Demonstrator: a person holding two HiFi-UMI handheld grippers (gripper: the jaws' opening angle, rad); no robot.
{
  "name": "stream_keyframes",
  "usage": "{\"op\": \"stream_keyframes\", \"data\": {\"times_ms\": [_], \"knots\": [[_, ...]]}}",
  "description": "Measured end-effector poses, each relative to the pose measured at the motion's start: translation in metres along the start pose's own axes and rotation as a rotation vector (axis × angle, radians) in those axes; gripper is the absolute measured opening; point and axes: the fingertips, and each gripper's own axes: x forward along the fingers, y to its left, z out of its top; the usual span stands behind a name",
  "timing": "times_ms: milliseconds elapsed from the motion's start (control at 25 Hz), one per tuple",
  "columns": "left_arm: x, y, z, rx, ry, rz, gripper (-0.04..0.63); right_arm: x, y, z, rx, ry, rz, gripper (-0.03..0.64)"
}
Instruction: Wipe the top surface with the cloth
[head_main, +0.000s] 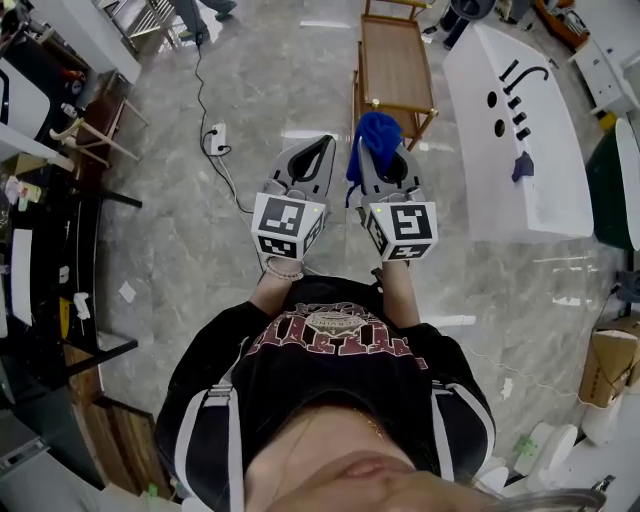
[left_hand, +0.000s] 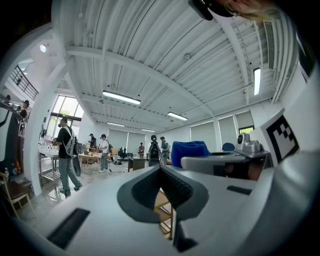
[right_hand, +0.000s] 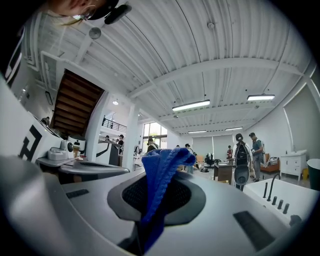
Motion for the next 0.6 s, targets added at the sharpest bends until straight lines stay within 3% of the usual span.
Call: {"op": "stream_keyframes", "data": {"times_ms": [600], "knots": [[0.037,0.124,0.001,0.012,0.020,-0.041,0.047,0.128,0.032,-0.006,0.005,0.017,-0.026,0.055]]}}
